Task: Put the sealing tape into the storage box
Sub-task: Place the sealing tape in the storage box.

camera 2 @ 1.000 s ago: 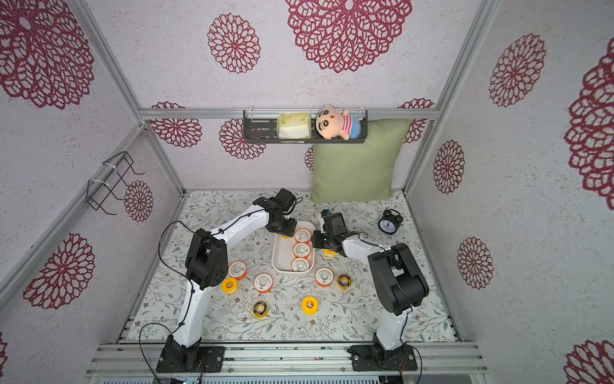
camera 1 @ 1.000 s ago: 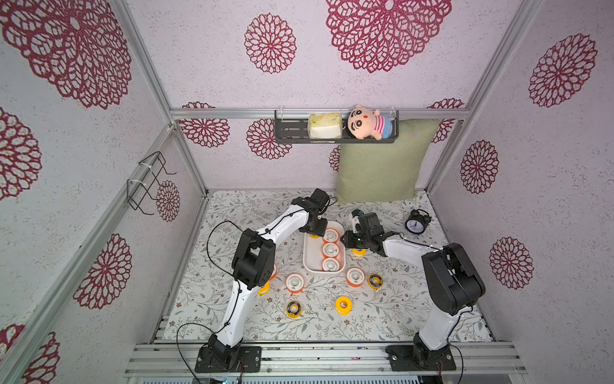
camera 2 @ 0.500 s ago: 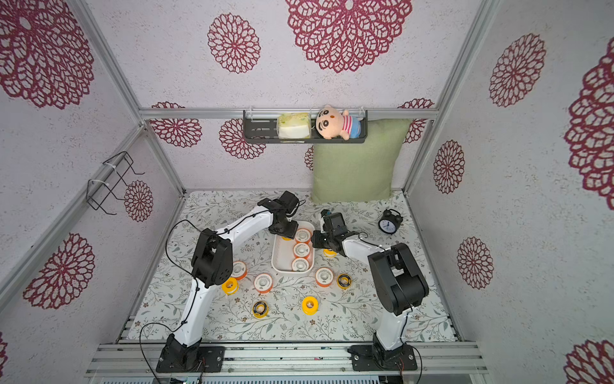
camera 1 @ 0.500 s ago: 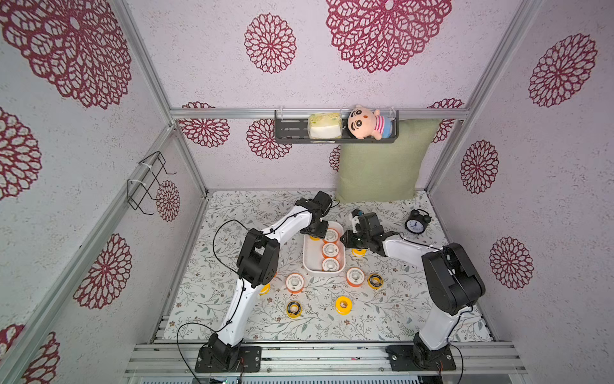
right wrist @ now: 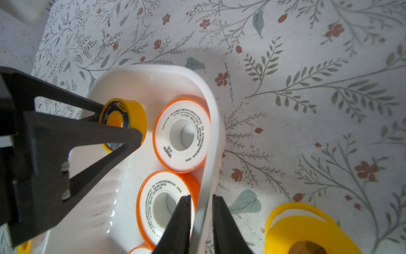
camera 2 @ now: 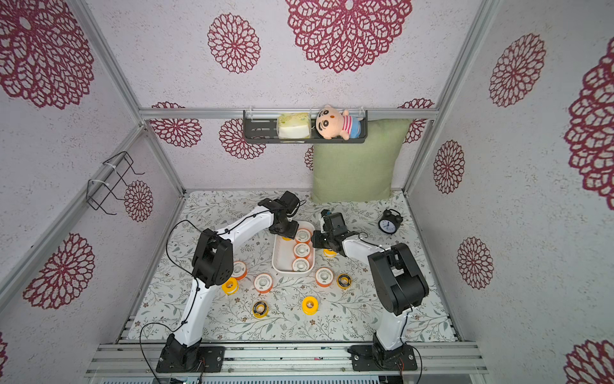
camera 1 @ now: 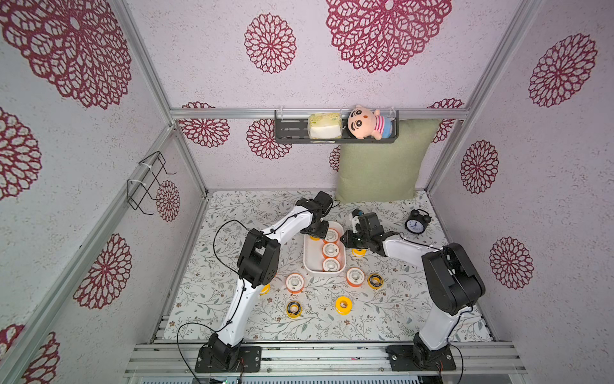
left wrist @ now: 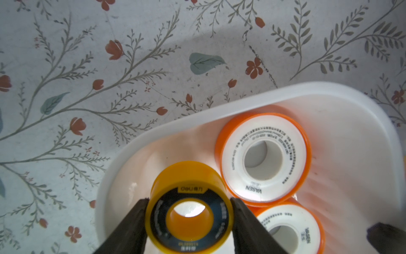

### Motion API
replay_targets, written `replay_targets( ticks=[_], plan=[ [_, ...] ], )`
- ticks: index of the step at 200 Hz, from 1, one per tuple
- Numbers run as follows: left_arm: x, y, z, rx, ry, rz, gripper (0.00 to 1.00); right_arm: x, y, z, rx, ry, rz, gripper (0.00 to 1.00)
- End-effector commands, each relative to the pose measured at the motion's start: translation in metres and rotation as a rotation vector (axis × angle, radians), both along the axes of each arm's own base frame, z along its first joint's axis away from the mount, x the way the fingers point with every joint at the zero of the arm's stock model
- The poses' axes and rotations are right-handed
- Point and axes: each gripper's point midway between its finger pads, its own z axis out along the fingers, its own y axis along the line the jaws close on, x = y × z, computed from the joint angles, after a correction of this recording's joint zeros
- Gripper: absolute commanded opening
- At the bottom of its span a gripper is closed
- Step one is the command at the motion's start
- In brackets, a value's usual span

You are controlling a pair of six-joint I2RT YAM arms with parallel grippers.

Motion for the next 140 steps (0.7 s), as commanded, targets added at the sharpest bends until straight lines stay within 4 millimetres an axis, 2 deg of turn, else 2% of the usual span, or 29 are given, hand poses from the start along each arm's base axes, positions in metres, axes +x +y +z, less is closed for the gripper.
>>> replay_targets(
  ticks=[1, 63, 109, 140],
  plan=[
    [0.003, 0.003, -0.006, 0.019, 0.004, 0.014, 0.63, 0.004, -0.005, -0.001, -0.012, 0.007, -0.016, 0.23],
    [0.003, 0.005, -0.005, 0.029, -0.002, 0.019, 0.69, 0.004, -0.005, -0.002, -0.013, 0.011, -0.013, 0.23],
    [0.003, 0.005, -0.002, 0.033, -0.006, 0.020, 0.65, 0.003, -0.005, -0.003, -0.015, 0.013, -0.011, 0.23],
    [0.000, 0.003, 0.021, -0.001, -0.036, 0.018, 0.64, 0.004, -0.006, 0.009, -0.008, -0.019, -0.014, 0.24]
  ],
)
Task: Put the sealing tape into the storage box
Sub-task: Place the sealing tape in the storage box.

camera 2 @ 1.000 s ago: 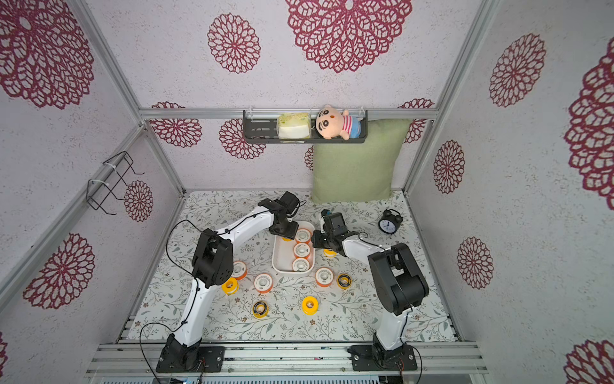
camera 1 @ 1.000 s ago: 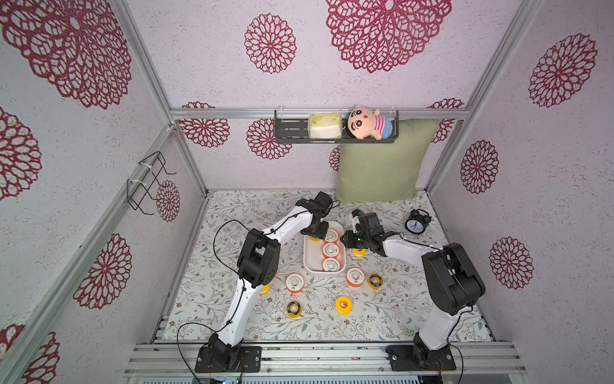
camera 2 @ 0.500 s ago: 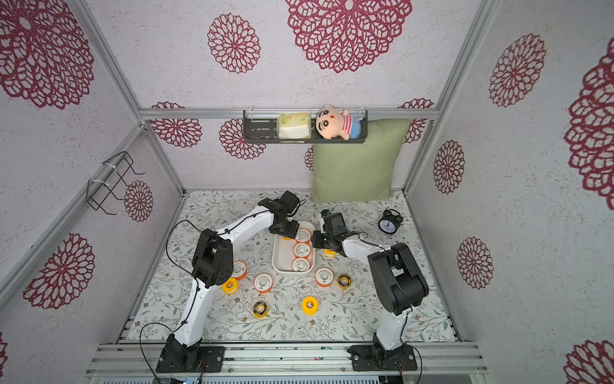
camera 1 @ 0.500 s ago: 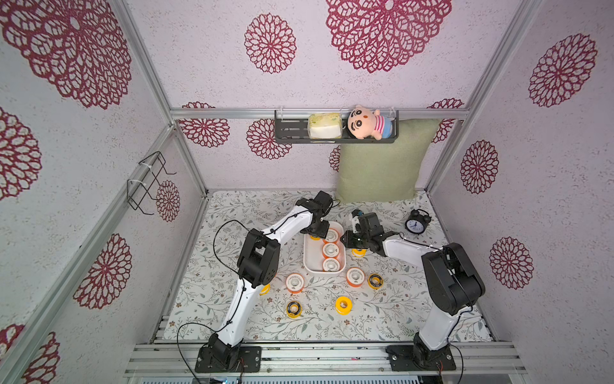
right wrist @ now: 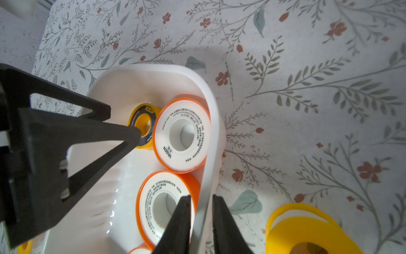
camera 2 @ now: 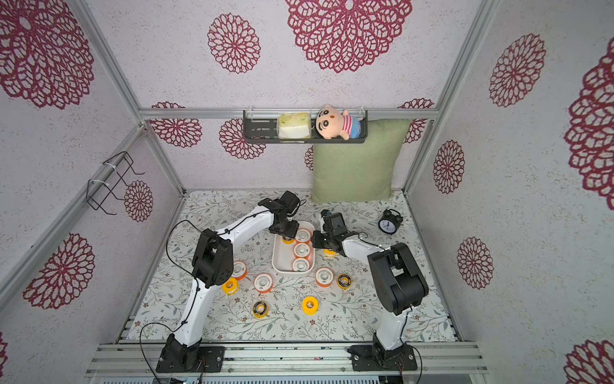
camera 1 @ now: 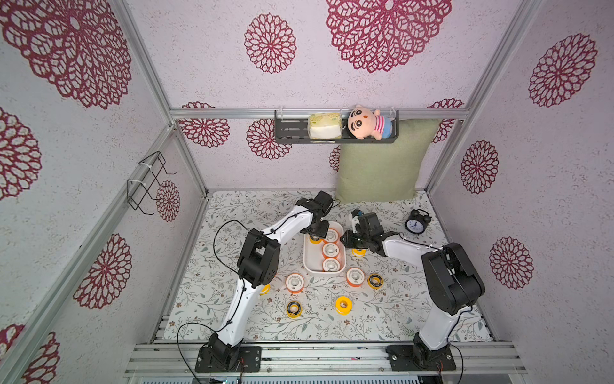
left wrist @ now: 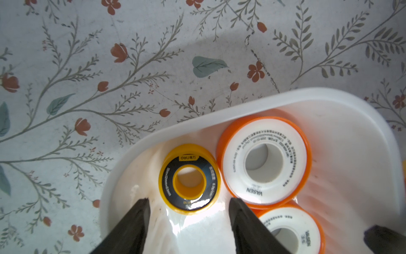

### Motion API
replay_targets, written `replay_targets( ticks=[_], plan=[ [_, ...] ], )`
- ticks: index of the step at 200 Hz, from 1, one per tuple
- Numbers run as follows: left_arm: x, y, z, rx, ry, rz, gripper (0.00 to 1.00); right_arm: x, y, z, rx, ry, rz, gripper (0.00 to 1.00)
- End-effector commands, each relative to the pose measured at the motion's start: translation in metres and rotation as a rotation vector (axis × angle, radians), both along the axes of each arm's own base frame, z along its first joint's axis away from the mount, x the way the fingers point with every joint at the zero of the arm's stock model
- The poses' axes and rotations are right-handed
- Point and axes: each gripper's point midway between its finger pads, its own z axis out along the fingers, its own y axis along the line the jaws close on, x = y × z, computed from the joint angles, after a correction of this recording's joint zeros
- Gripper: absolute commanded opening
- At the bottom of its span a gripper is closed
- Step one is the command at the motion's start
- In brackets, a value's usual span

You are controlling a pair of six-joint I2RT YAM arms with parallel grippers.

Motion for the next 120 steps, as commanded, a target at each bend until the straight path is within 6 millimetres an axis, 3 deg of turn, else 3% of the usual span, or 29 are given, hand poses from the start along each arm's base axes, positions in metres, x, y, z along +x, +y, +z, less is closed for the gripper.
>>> replay_targets(
  ticks=[1, 36, 60, 62, 67, 120],
  plan=[
    [-0.002, 0.001, 0.021, -0.013, -0.028, 0.006, 0.64, 0.004, -0.007, 0.010, -0.009, -0.022, -0.016, 0.24],
    [-0.010, 0.000, 0.073, -0.123, -0.132, 0.002, 0.65, 0.002, -0.015, 0.033, -0.019, -0.087, -0.030, 0.30],
    [-0.021, 0.010, 0.103, -0.192, -0.217, 0.027, 0.66, -0.003, -0.026, 0.048, -0.037, -0.128, -0.046, 0.35],
    [-0.023, 0.012, 0.115, -0.209, -0.239, 0.030, 0.66, -0.004, -0.027, 0.049, -0.040, -0.131, -0.047, 0.36],
    [-0.026, 0.016, 0.123, -0.222, -0.258, 0.037, 0.66, -0.006, -0.030, 0.052, -0.047, -0.138, -0.052, 0.36],
    [-0.056, 0.079, 0.150, -0.246, -0.362, 0.177, 0.66, -0.040, -0.064, 0.055, -0.146, -0.127, -0.110, 0.42]
  ],
)
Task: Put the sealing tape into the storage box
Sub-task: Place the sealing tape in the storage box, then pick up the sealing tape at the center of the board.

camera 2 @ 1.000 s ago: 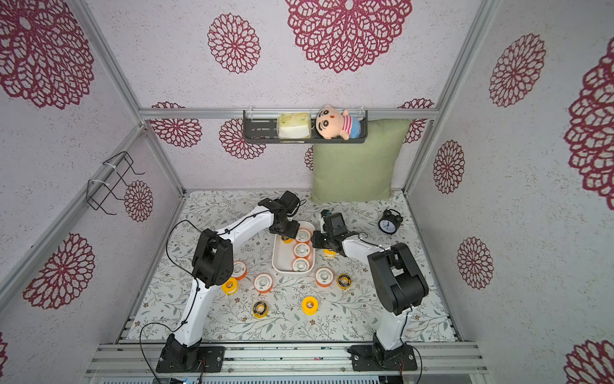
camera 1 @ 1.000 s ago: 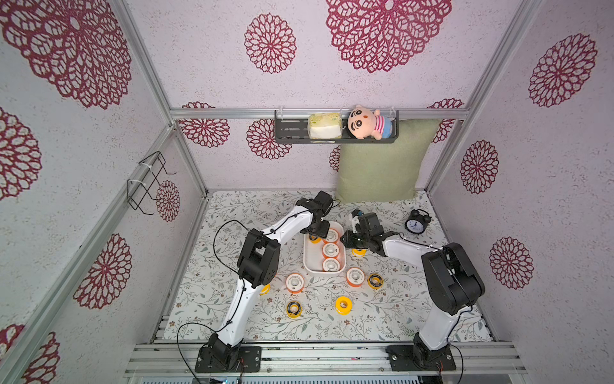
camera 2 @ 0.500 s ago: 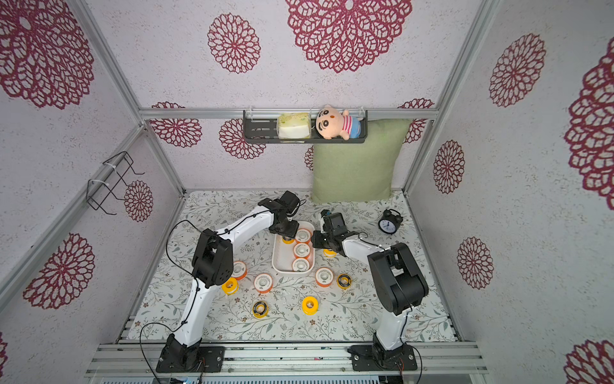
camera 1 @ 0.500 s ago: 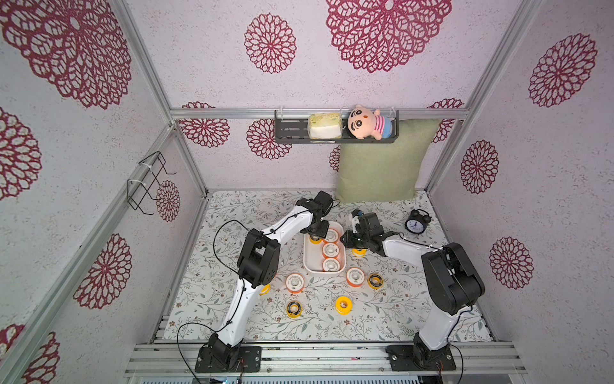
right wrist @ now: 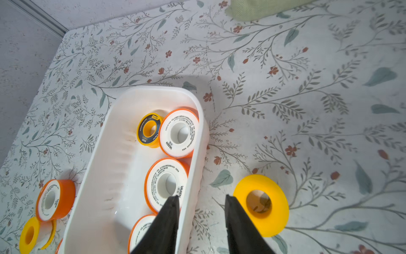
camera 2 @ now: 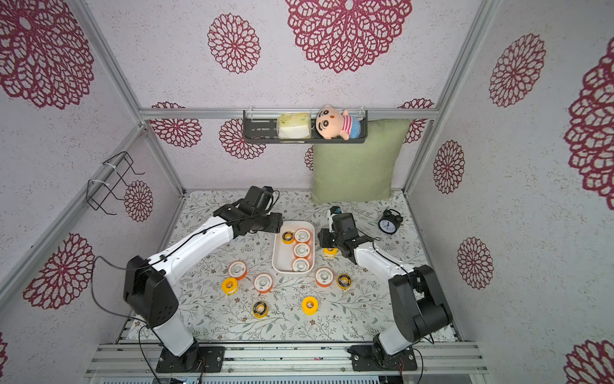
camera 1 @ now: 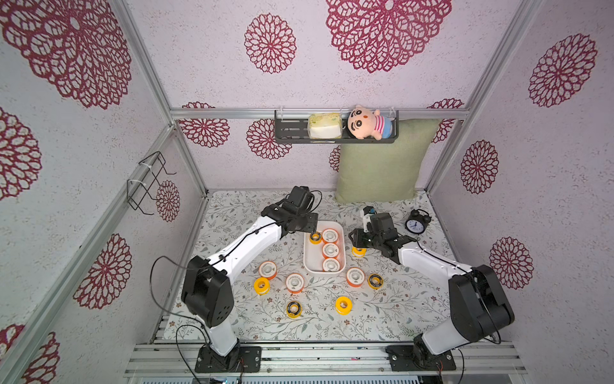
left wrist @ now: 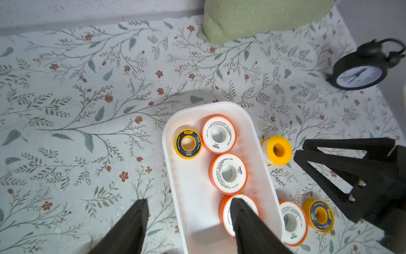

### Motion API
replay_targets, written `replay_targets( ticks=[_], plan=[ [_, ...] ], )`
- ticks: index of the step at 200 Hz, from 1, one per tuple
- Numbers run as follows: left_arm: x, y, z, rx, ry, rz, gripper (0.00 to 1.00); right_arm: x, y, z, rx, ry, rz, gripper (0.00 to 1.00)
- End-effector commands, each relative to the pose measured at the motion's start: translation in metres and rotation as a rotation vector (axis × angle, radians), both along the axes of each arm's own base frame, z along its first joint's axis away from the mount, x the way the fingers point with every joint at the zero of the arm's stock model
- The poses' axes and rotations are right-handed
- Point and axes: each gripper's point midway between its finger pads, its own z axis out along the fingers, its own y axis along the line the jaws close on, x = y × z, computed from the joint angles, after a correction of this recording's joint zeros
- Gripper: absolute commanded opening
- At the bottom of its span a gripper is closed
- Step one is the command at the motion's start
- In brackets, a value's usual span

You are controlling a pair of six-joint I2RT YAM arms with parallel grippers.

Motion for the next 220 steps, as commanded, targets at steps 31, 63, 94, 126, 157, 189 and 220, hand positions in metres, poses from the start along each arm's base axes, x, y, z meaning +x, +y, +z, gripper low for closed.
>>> replay_targets(
  ticks=[31, 63, 94, 126, 157, 189, 220],
  plan=[
    [-0.016, 0.065, 0.006, -0.055, -0.073, 0.185, 0.68, -0.044, -0.049, -0.007, -0.127, 0.058, -0.120, 0.46],
    [-0.030, 0.086, 0.005, -0.079, -0.080, 0.228, 0.68, -0.076, -0.065, -0.019, -0.131, 0.128, -0.172, 0.46],
    [-0.039, 0.092, 0.004, -0.099, -0.088, 0.240, 0.69, -0.105, -0.074, -0.038, -0.146, 0.205, -0.236, 0.47],
    [-0.044, 0.097, 0.003, -0.102, -0.092, 0.244, 0.69, -0.124, -0.078, -0.055, -0.189, 0.259, -0.284, 0.51],
    [-0.045, 0.100, 0.003, -0.104, -0.097, 0.249, 0.70, -0.129, -0.079, -0.062, -0.212, 0.273, -0.301, 0.56],
    [-0.045, 0.102, 0.000, -0.103, -0.092, 0.253, 0.70, -0.129, -0.077, -0.069, -0.240, 0.284, -0.292, 0.63],
    [-0.044, 0.102, -0.003, -0.103, -0.086, 0.255, 0.70, -0.129, -0.077, -0.076, -0.252, 0.285, -0.283, 0.69]
  ],
)
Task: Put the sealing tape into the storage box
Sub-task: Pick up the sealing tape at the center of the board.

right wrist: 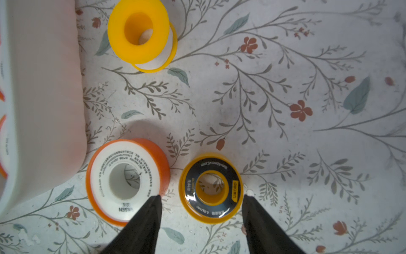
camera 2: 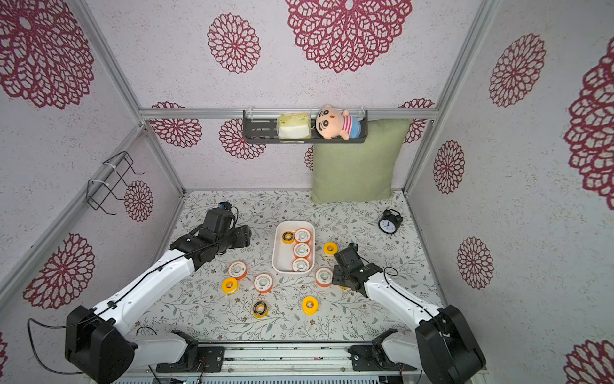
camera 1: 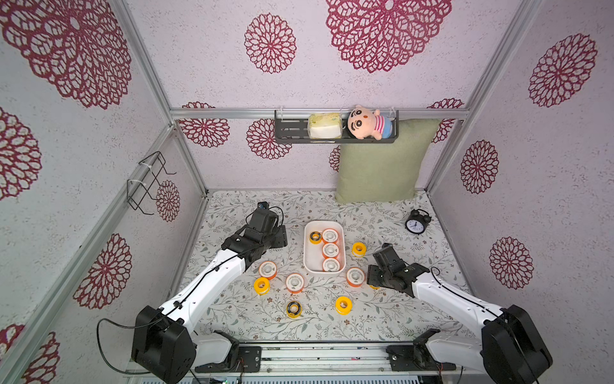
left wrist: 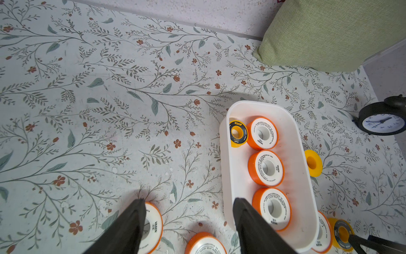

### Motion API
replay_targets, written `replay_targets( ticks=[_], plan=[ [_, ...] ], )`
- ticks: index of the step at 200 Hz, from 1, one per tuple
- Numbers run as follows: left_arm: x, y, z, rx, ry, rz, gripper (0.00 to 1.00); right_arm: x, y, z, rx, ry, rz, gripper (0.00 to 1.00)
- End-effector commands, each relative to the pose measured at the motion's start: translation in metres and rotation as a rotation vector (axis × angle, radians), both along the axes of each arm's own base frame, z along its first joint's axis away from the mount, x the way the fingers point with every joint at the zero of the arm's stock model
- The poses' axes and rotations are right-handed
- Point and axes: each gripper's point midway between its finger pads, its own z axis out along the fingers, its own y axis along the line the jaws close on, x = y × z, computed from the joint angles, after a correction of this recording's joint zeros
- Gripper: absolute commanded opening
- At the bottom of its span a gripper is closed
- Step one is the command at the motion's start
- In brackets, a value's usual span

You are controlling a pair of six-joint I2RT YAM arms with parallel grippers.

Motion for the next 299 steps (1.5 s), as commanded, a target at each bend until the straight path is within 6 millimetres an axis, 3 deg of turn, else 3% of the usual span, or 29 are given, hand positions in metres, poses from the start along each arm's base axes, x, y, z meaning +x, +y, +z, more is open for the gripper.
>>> replay_targets(
  ticks=[1, 105, 235, 299],
  plan=[
    [0.004, 0.001, 0.006, -0.021, -0.028, 0.007, 0.70, 0.001, -0.005, -0.004, -0.027, -0.009, -0.018, 0.69],
    [0.007, 0.000, 0.002, -0.020, -0.015, 0.007, 0.70, 0.002, -0.004, -0.024, -0.064, 0.033, -0.002, 0.72],
    [0.007, 0.001, -0.004, -0.014, 0.000, 0.015, 0.70, 0.004, -0.007, -0.039, -0.102, 0.061, -0.001, 0.64],
    [0.007, 0.002, -0.004, -0.008, 0.001, 0.019, 0.70, 0.008, -0.007, -0.028, -0.100, 0.033, -0.006, 0.58]
  ],
)
